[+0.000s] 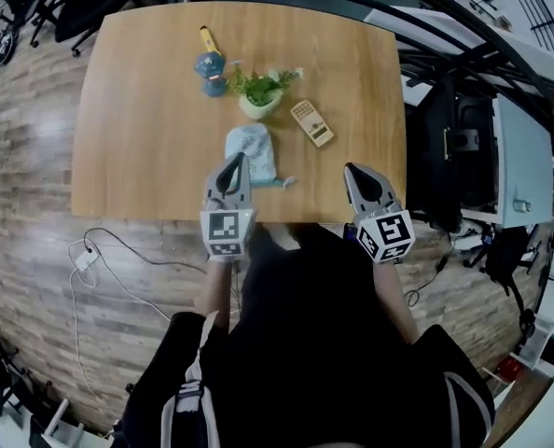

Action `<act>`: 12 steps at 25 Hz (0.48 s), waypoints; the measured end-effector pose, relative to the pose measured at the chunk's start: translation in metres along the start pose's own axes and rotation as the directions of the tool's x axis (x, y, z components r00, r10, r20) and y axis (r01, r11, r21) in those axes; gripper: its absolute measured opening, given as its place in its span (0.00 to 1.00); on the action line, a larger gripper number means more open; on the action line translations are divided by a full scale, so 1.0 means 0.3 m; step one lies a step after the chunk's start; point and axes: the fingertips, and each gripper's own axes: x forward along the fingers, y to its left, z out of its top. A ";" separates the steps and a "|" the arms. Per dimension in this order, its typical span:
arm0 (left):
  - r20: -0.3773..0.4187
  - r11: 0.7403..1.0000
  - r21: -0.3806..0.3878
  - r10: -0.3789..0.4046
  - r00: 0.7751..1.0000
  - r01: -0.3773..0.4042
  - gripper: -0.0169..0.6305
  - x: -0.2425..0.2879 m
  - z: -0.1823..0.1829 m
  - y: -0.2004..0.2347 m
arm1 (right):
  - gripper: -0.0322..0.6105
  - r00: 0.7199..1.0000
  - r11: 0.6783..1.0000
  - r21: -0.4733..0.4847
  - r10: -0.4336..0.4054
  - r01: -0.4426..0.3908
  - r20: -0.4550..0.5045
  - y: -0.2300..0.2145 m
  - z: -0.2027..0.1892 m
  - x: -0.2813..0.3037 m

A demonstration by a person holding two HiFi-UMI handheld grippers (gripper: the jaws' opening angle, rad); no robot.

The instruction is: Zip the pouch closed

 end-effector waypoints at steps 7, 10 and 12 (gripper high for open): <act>-0.102 0.999 -0.036 0.033 0.994 -0.037 0.02 -0.041 -0.151 -0.025 | 0.07 0.987 0.987 0.031 0.158 -0.157 -0.025 0.099 -0.084 0.152; -0.134 1.000 -0.018 0.017 0.991 -0.020 0.02 -0.027 -0.195 -0.071 | 0.07 0.980 0.979 0.050 0.197 -0.196 -0.023 0.123 -0.127 0.176; -0.152 1.000 -0.007 0.015 0.988 -0.016 0.02 -0.019 -0.210 -0.092 | 0.07 0.974 0.973 0.064 0.223 -0.221 -0.029 0.137 -0.166 0.190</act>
